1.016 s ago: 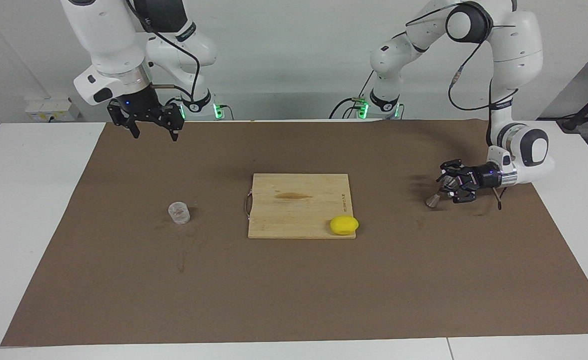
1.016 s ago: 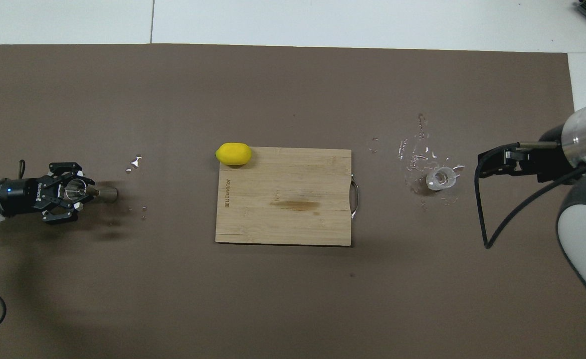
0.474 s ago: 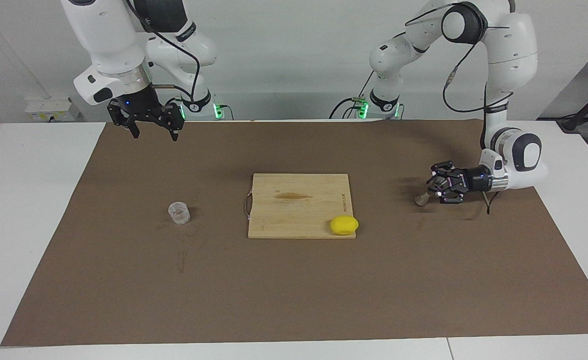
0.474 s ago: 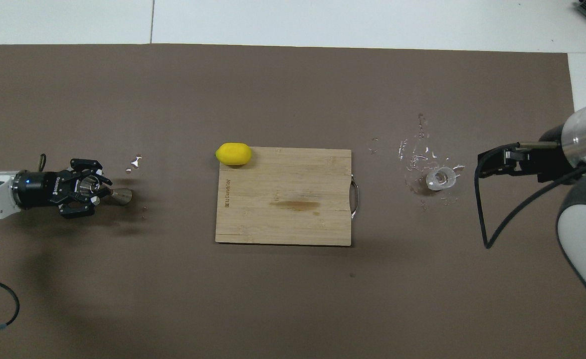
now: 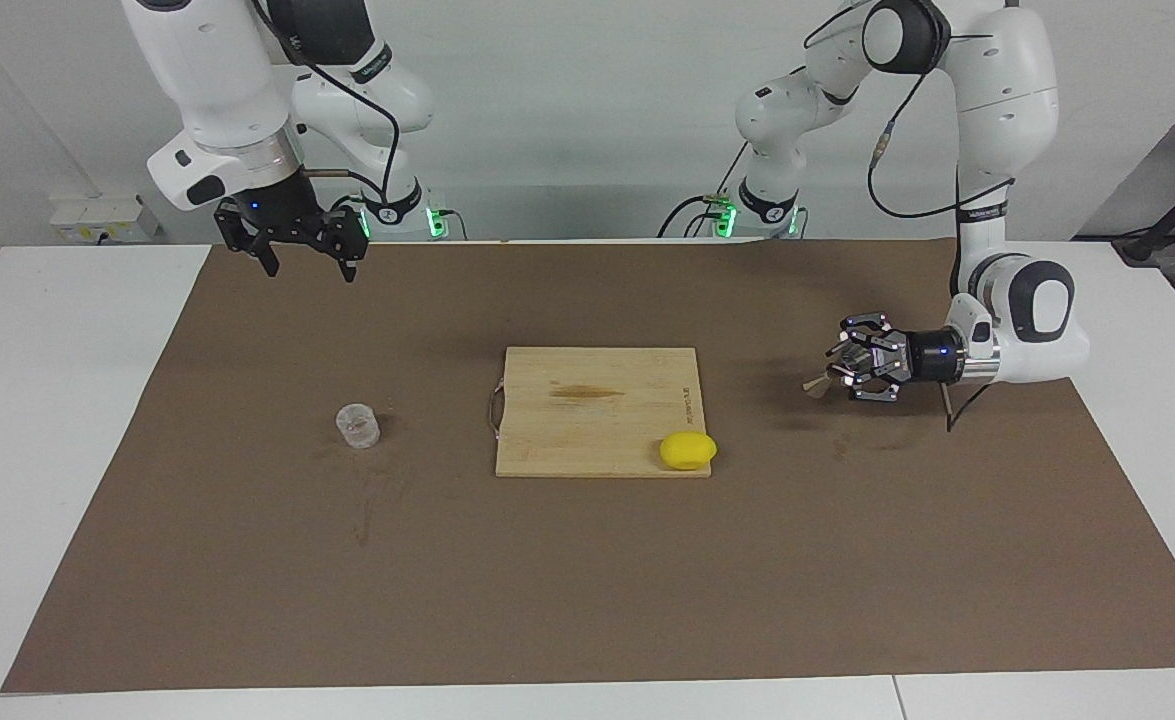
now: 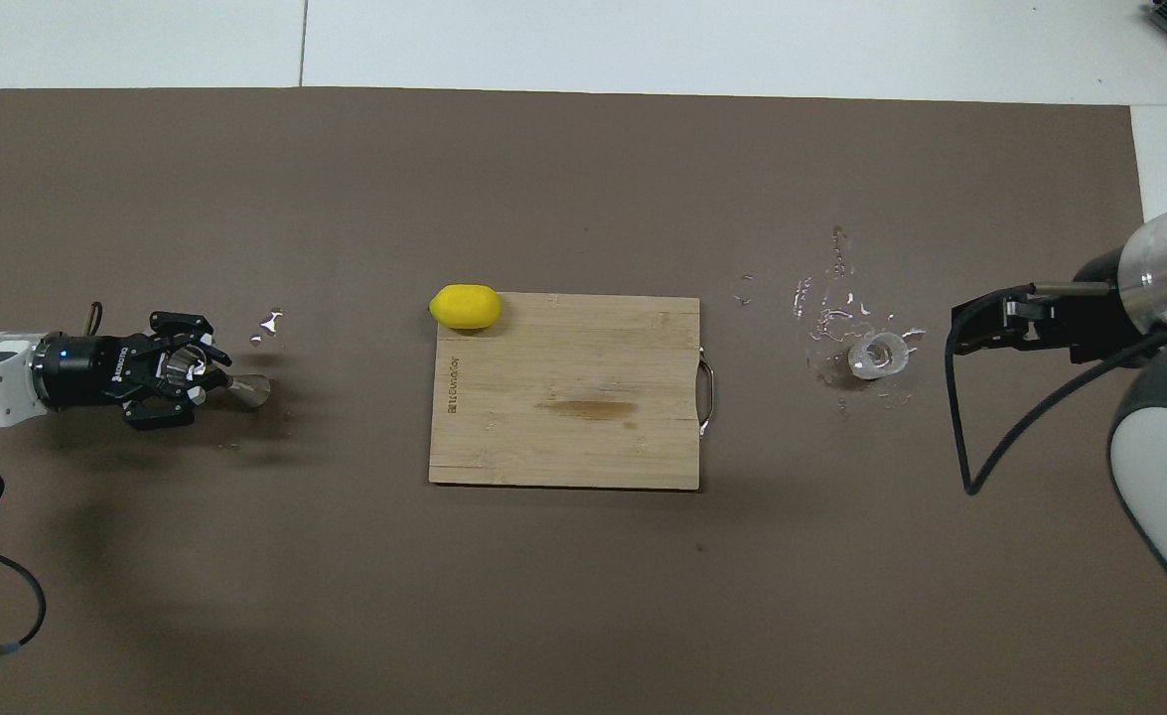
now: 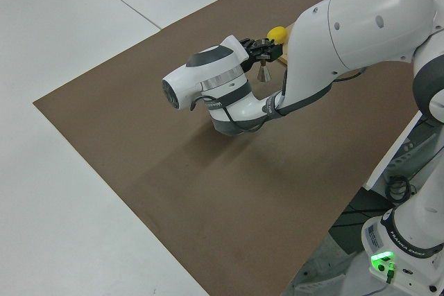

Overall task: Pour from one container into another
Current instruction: 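Carry the metal cup onto the cutting board with the left gripper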

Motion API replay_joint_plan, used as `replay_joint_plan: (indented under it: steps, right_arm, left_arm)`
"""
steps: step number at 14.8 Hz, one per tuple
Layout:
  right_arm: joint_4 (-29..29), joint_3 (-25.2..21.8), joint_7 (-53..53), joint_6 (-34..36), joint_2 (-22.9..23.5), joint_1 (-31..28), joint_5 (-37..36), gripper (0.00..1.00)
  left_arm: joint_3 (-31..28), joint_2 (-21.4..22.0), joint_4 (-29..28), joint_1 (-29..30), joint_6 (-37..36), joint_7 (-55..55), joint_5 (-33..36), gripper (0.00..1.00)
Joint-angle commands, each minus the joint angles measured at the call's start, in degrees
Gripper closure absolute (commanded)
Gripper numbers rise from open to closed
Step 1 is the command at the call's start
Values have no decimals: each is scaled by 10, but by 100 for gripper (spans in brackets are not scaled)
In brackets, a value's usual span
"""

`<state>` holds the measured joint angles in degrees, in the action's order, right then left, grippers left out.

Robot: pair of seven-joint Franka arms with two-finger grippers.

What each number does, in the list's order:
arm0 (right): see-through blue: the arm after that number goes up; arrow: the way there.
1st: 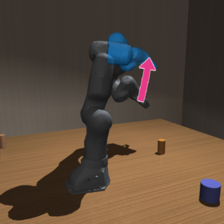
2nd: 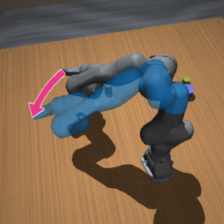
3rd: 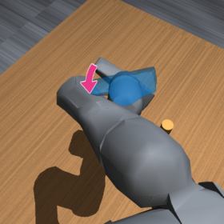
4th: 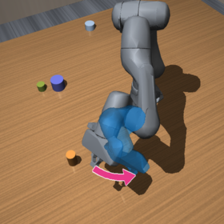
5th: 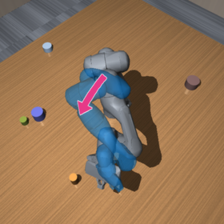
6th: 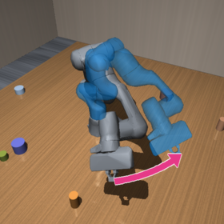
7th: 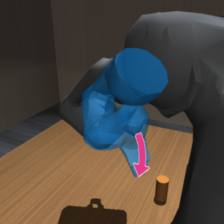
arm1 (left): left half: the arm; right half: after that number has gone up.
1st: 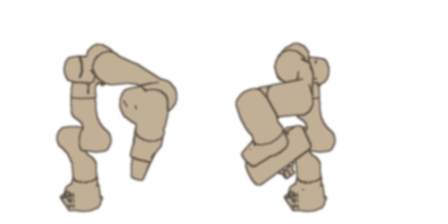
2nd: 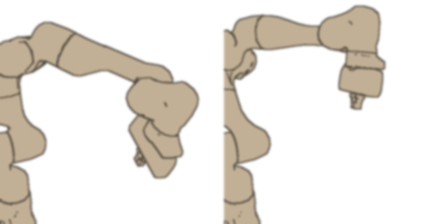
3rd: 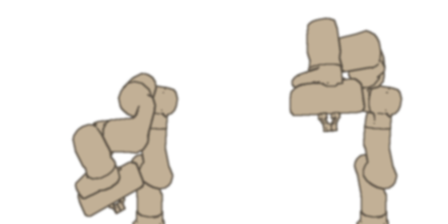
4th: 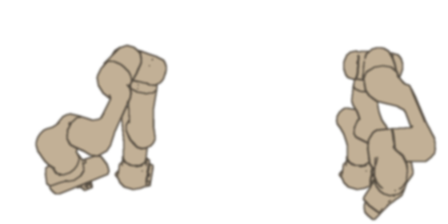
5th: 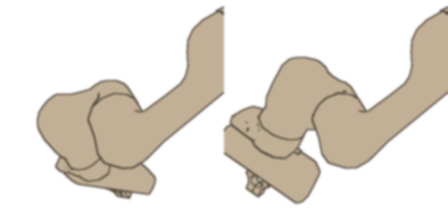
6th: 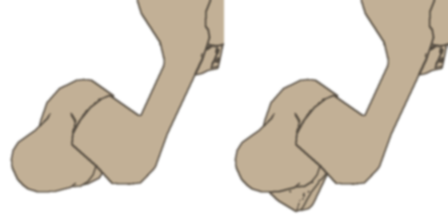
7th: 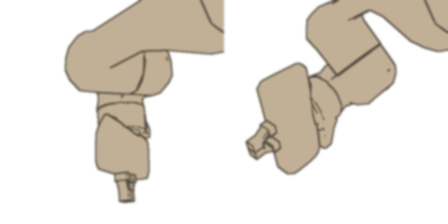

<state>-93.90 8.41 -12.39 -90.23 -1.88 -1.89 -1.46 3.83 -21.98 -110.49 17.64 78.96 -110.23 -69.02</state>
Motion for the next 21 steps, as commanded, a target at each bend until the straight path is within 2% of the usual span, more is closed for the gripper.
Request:
replay_joint_plan:
  steps: [1, 4, 7, 12, 14, 17, 21]
  right_arm:
    - [-6, 3, -6, 3, -9, -7, 10, 0]
    - [-6, 3, -6, 3, -9, -7, 10, 0]
    - [-6, 3, -6, 3, -9, -7, 10, 0]
    - [-6, 3, -2, 9, -9, -7, 10, 0]
    - [-6, 2, -2, 17, -10, -22, 10, 0]
    - [-8, 2, -11, 8, -10, -25, 10, 1]
    - [-9, 2, -155, -7, -3, -39, 27, 1]
  left_arm:
    - [-9, 68, -75, -32, 39, 19, -31, 77]
    - [-9, 79, -106, -105, 80, 19, -106, 76]
    - [-9, 97, -147, -188, 151, 19, -185, 73]
    - [-9, 98, -152, -310, 257, 12, -310, 73]
    - [-9, 96, -147, -351, 304, -24, -350, 74]
    - [-9, 91, -138, -400, 387, -142, -416, 74]
    - [-9, 83, -132, -452, 436, -229, -486, 74]
